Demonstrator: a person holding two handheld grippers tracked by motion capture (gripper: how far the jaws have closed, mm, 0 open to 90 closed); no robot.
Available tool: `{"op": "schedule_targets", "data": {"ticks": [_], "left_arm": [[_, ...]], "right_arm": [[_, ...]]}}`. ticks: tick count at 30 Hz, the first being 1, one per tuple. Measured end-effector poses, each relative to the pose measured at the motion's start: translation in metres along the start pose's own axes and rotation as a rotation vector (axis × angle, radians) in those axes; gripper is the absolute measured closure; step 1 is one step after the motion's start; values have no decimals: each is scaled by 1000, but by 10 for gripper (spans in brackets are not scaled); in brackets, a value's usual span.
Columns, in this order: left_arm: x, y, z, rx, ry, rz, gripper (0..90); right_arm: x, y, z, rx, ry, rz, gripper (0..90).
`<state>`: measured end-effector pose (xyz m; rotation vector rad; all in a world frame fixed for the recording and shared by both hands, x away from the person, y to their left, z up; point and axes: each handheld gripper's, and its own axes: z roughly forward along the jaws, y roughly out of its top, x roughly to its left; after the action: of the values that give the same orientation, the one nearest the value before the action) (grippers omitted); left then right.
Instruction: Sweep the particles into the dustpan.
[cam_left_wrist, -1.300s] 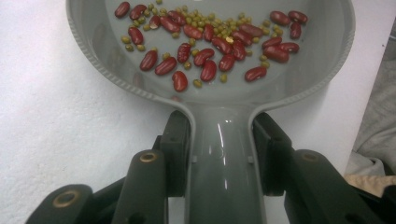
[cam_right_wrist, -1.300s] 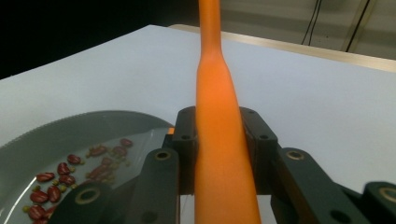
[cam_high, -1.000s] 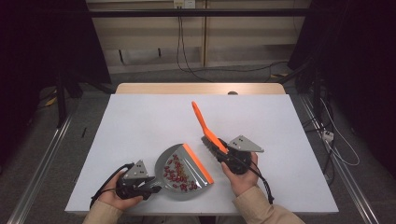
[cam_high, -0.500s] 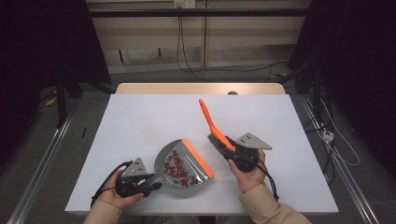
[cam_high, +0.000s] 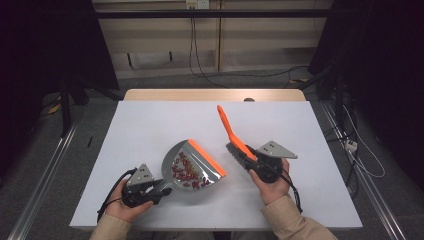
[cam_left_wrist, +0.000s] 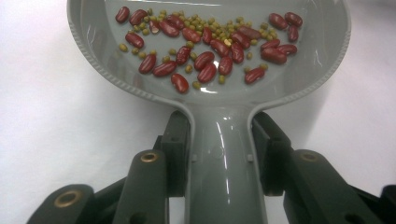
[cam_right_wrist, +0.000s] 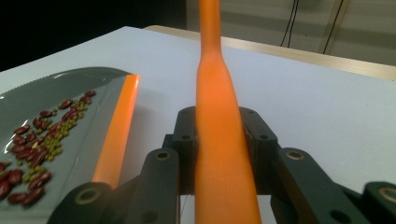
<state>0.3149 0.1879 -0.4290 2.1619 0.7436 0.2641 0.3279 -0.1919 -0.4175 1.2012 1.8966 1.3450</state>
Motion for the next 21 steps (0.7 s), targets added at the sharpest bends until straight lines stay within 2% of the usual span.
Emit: {"op": "schedule_targets", "data": {"ticks": [4,7,9,14,21], "left_arm": [[7,2,0,-42,56,-55,630],[13,2,1,-50,123,-85,630],[18,1,2,-63,155,-118,630],[29,-2,8,-47,253,-200,630],[41,-5,14,-21,340,-271,629]], "right_arm": [[-6,0,-4,-4,-12,-1,712],[-10,0,-6,-2,-18,1,712],[-14,-1,-8,-2,-23,3,712],[-19,-2,-13,-1,-40,-2,712],[-23,-3,-17,-1,-47,-3,712]]}}
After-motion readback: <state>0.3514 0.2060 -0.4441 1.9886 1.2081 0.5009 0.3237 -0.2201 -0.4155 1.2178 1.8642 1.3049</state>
